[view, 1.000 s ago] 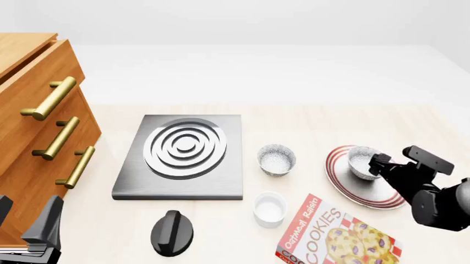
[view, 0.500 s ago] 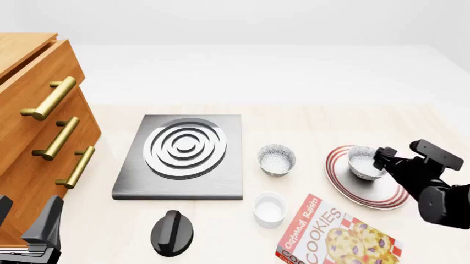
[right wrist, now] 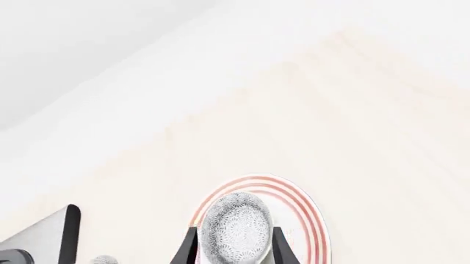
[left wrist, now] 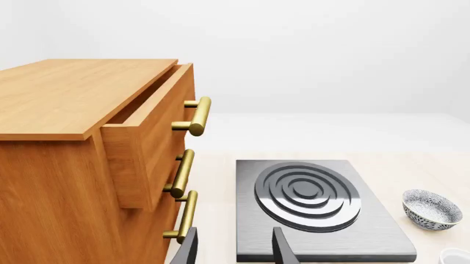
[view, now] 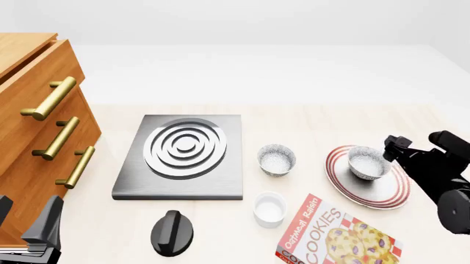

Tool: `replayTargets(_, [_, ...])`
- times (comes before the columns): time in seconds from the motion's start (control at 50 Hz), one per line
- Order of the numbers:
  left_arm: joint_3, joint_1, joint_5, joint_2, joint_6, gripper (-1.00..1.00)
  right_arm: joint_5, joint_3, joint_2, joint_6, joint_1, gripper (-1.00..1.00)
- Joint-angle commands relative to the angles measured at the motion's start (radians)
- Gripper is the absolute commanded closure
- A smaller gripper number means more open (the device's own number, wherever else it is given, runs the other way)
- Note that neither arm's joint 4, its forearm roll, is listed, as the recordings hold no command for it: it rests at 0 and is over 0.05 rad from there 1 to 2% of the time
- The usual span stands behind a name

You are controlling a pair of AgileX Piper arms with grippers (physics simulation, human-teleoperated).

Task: Pick the akita bowl next to the plate and place it on the plate.

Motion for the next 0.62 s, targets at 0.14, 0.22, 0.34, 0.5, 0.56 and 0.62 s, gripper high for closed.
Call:
replayTargets(0.14, [0.0,0.0,0.0,0.0,0.0,-1.0,0.079,0.049,-0.217,0.038,0.011,-1.0])
replayTargets(0.22, [0.0,0.0,0.0,0.0,0.0,-1.0,0.082,0.064,-0.248,0.057,0.008,-1.0])
replayTargets(0.34, [0.0,0.0,0.0,0.0,0.0,-1.0,0.076,0.091,-0.291,0.082,0.002,-1.0])
replayTargets(0.5, [0.0,0.0,0.0,0.0,0.0,-1.0,0.15,0.114,-0.435,0.11,0.014,-1.0])
replayTargets(0.56, [0.0,0.0,0.0,0.0,0.0,-1.0,0.176,0.126,-0.488,0.121,0.022,-1.0])
replayTargets(0.62, [0.0,0.0,0.0,0.0,0.0,-1.0,0.201,0.138,-0.542,0.133,0.028,-1.0])
